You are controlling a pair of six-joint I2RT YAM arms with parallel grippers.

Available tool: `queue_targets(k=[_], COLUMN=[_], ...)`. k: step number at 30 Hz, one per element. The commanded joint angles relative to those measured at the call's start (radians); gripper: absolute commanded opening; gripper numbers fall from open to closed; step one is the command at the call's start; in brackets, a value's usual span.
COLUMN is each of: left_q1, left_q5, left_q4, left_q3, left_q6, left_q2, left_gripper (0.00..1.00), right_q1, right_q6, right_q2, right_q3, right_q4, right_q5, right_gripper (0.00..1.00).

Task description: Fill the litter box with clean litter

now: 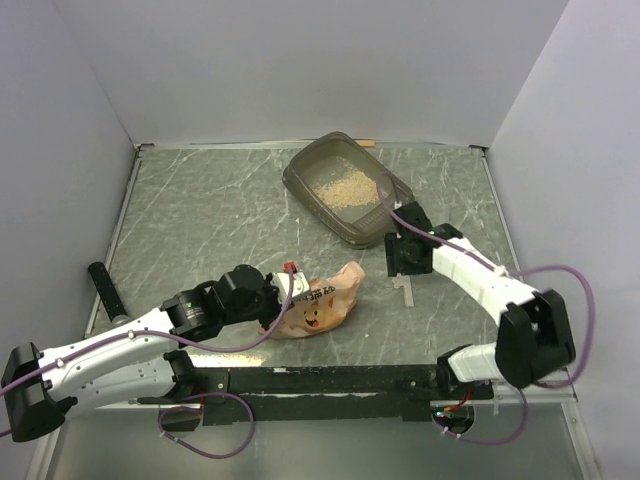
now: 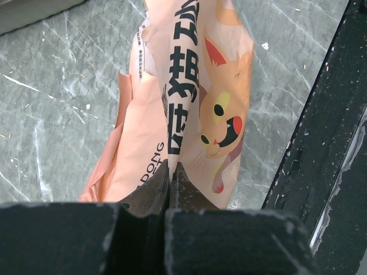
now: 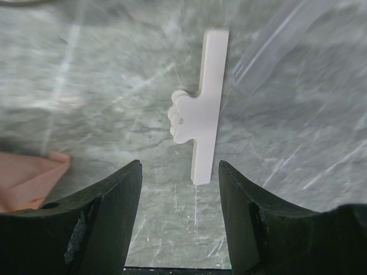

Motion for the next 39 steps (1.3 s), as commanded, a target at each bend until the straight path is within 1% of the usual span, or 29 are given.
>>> queue_targets(k=[1,7,10,12,24,33,35,36,38,39], left_q1=[-0.001,-0.001,-0.001,0.000,0.000,0.000,0.000,0.000,0.000,0.000], left_q5=[-0.043,-0.044,-0.049,-0.049,-0.046,-0.044,-0.046,-0.044,-0.044,-0.046], left_q4=[0.052,0.064,0.069,0.072,0.073,0.075,0.075,0.075,0.076,0.076], left_q3=[0.009,0.002,-0.001,-0.004,-0.006,-0.009,-0.009,-0.009,-0.009,-0.009], left_q6=[-0.020,-0.023,-0.023,-0.023,-0.023,-0.021,-0.021,-0.020,-0.021,-0.021], left_q2=[-0.012,-0.019,-0.032,-0.038,-0.042,-0.047,-0.047,-0.047,-0.047,-0.047], left_gripper=[0.01,0.01,0.01,0.01,0.01,0.01,0.01,0.01,0.01,0.01], right_q1=[0.018,0.032,0.038,0.050,0.072,0.072,0.072,0.072,0.072,0.072], right_q6=[0.062,0.065,0.065,0.073,0.070,0.053,0.053,0.053,0.054,0.056], right_q2=[0.072,0.179,0.227,0.265,0.331,0.371,0.368,0.365,0.365,0.363], right_q3=[-0.019,-0.001,0.012,0.033,0.102,0.102,0.099,0.098,0.098,0.099], right_q4=[0.067,0.076,0.085,0.059,0.033,0.013,0.016,0.017,0.014,0.014], right_q5=[0.049,0.106,0.107,0.130,0.216,0.224,0.225,0.225,0.233,0.234], right_gripper=[0.63,0.61,0.57,0.54,0.49,0.44,0.38,0.27,0.15,0.02])
